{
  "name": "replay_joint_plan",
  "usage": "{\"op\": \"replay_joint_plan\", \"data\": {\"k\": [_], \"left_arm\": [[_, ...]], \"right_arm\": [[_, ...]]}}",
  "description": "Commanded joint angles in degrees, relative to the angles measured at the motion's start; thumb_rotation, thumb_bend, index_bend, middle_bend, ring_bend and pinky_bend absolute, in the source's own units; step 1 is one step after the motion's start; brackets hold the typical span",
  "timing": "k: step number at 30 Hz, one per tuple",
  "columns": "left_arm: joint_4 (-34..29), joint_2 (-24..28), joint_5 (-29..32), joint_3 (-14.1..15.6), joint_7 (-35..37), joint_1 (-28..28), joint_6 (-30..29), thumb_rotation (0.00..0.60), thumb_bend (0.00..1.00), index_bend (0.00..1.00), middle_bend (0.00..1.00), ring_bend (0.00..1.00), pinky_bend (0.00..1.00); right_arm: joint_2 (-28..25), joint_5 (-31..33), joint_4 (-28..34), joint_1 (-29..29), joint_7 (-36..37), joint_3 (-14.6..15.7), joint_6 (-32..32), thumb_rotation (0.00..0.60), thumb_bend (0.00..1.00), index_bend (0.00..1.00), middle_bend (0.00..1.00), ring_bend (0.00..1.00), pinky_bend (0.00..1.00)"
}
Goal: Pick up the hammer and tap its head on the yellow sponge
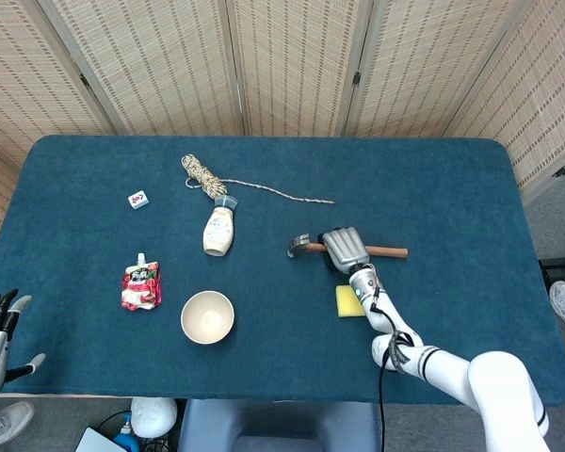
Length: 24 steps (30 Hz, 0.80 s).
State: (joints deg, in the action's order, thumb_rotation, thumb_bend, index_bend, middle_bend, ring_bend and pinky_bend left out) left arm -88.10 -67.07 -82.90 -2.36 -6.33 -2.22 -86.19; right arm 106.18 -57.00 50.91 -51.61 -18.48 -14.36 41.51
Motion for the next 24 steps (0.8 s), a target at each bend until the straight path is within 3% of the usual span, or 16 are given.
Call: {"op": "replay_joint_plan", "data": {"k": [1,17,24], "left_arm": [[-0.01,-0.05,0.01,0.05,0.02,0.02,0.04,0.600,0.14,0.16,0.09,0.05,0.23],[-0.44,0.00,0.07,0.18,-0.31,0.31,-0.12,0.600,0.14,0.16,0.09,0.05,0.23],[-1.18,0.18,-0.23,0.22,-0.98,0.26,-0.23,0.600,0.14,0.16,0.09,0.05,0.23]], "right_arm": [[0.09,0.02,-0.08,0.09,-0.07,0.04,0.06,0.600,0.58,0.54,0.54,0.40,0.46],[-3.32,-7.06,3.63,2.74,5.66,1.49,5.01,0.600,0.85,0.67,0.64,0.50,0.54],[-6.13,-12.64,5.88,4.86,10.93,3.22,8.73,0.600,0.89,0.72,0.72,0.60,0.60]]}}
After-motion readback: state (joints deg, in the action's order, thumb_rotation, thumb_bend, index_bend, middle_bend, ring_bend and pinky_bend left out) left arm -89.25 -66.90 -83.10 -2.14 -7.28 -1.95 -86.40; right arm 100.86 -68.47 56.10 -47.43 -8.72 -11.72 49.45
